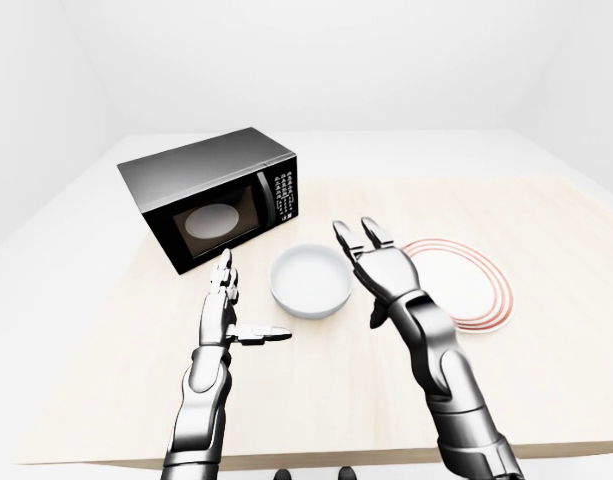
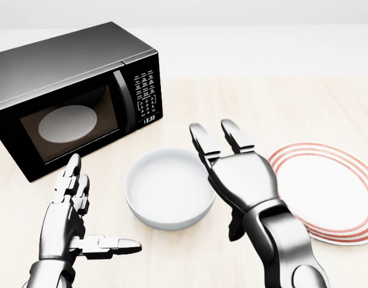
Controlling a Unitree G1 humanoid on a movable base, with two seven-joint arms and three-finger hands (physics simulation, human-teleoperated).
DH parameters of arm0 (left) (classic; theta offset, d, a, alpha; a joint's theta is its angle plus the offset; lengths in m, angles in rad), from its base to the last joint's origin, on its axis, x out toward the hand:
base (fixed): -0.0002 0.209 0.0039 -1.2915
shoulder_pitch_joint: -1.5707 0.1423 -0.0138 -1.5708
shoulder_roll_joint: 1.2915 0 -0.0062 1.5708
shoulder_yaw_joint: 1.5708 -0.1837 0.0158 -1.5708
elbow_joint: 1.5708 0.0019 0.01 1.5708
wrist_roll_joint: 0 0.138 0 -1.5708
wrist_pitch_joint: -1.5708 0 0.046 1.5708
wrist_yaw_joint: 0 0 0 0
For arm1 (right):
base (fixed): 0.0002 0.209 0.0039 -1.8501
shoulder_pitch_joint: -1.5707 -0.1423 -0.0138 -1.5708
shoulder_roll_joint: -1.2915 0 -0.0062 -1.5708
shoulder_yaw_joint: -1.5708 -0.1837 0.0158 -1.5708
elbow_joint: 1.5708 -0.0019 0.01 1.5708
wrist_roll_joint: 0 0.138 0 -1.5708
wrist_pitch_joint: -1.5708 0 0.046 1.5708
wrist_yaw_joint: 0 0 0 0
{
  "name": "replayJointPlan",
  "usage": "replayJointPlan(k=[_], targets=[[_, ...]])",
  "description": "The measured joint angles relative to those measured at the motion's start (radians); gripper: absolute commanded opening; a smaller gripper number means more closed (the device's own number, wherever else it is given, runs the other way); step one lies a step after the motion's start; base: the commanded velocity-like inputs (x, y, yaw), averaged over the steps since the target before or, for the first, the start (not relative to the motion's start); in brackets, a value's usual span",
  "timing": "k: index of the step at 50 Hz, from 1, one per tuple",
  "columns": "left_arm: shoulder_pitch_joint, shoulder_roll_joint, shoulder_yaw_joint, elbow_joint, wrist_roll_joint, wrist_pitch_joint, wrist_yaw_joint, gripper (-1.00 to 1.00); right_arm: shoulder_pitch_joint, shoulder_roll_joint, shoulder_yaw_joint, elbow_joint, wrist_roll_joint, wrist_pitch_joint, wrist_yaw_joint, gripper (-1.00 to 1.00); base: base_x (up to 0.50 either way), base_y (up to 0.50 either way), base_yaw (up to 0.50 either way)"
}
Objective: Pick up the white bowl and put it on the plate.
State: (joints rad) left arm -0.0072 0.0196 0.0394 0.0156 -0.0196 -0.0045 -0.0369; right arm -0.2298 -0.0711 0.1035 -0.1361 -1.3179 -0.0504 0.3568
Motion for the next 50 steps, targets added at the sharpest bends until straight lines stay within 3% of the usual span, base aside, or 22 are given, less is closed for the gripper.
replayJointPlan(k=[5,19,50], targets=[[0.0,0.0,0.0,0.0,0.0,0.0,0.0,1.0,-0.014,-0.002,0.003,0.014,-0.013,-0.037,0.067,1.0,0.0,0.0,0.0],[0.0,0.0,0.0,0.0,0.0,0.0,0.0,1.0,-0.068,-0.004,0.003,0.039,0.04,-0.037,0.339,1.0,0.0,0.0,0.0],[0.0,0.0,0.0,0.0,0.0,0.0,0.0,1.0,-0.21,0.033,0.032,0.196,0.076,-0.037,0.341,1.0,0.0,0.0,0.0]])
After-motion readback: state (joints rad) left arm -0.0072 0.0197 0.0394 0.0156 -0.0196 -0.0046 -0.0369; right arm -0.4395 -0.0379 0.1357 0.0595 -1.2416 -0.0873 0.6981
